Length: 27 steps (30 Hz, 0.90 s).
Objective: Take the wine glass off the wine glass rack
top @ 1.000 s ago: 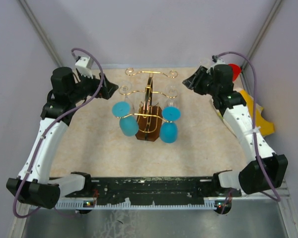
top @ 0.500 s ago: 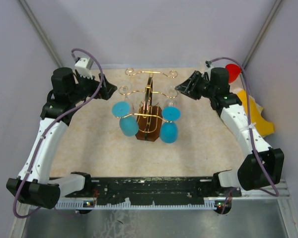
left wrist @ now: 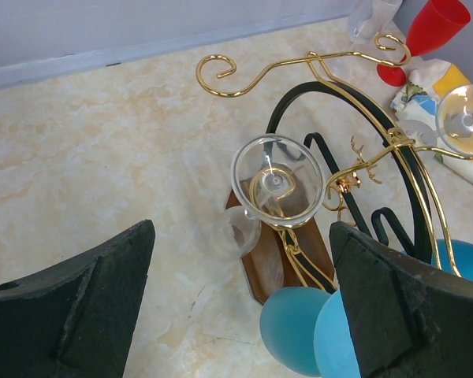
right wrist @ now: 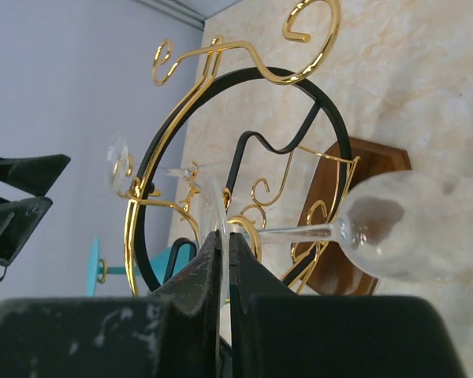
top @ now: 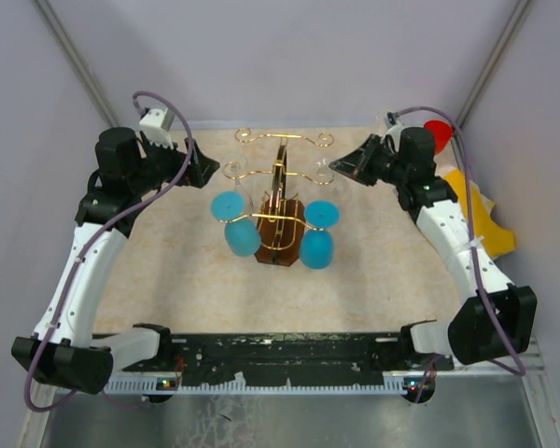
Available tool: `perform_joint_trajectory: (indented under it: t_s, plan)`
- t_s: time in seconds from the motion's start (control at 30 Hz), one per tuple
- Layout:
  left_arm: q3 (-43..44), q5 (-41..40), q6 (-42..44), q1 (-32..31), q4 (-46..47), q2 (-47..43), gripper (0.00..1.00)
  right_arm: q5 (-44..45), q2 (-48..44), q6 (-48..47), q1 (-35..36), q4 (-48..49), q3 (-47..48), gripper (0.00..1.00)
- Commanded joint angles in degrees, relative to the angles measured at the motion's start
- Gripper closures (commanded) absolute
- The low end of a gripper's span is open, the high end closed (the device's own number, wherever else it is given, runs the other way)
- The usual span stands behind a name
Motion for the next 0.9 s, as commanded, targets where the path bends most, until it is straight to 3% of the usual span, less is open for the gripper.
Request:
perform_joint_trajectory:
  t_s: [0.0,0.87]
  plan:
    - [1.22,-0.47,-0.5,0.33,0.01,-1.09,0.03,-3.65,-2.68,0.21,0.31,3.92,0.37,1.0]
    - [1.48,-0.39,-0.8,0.4,-0.32,-0.6,0.04,-12.74,-7.68,7.32,-0.7,3.74,-1.41,1.0]
